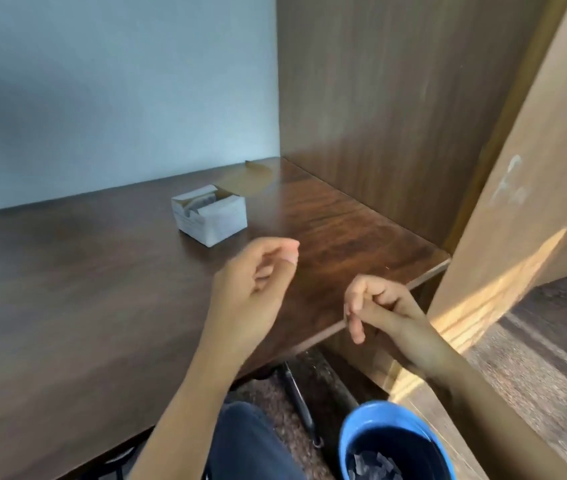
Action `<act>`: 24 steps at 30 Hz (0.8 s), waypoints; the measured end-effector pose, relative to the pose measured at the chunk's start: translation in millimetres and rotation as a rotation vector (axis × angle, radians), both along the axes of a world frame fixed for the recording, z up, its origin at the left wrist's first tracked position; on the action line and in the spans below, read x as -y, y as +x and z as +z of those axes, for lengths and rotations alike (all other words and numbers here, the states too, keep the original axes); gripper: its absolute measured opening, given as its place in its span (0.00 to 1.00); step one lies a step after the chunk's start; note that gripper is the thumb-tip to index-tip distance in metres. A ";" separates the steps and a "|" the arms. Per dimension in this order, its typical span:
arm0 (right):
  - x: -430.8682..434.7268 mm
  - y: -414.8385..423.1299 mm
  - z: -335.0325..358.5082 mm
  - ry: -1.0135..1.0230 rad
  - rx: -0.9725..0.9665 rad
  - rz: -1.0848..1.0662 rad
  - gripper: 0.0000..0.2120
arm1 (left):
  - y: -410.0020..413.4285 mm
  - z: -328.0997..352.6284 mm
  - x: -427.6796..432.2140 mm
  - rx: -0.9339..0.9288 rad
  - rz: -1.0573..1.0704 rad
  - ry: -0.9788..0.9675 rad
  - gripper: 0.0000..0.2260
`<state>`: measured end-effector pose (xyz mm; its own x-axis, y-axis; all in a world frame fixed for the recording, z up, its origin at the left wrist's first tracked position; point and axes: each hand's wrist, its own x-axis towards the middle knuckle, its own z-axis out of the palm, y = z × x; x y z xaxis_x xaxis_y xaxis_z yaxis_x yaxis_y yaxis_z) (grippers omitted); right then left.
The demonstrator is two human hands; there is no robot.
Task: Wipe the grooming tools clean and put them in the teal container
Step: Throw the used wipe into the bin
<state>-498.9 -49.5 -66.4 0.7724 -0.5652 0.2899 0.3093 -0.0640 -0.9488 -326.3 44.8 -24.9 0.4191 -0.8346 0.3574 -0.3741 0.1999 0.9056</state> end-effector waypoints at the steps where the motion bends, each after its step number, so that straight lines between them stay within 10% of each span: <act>1: 2.8 11.9 11.1 -0.059 -0.002 -0.011 0.08 | 12.1 1.5 5.4 0.029 0.066 0.003 0.07; 11: 97.5 147.6 29.6 0.212 -0.021 -0.497 0.06 | 105.2 -13.3 55.1 0.476 0.318 0.275 0.26; 17: 150.1 206.2 18.3 0.392 -0.120 -0.648 0.22 | 140.9 -20.0 75.6 0.316 0.387 0.303 0.39; 24: 178.7 235.2 23.7 0.416 -0.032 -0.639 0.16 | 168.0 -37.2 92.4 0.268 0.394 0.317 0.33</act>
<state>-263.7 -228.1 -42.7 0.2624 -0.9630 -0.0618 0.3042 0.1433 -0.9418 -158.2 -47.5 -62.2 0.6498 -0.7171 0.2520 -0.5901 -0.2670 0.7619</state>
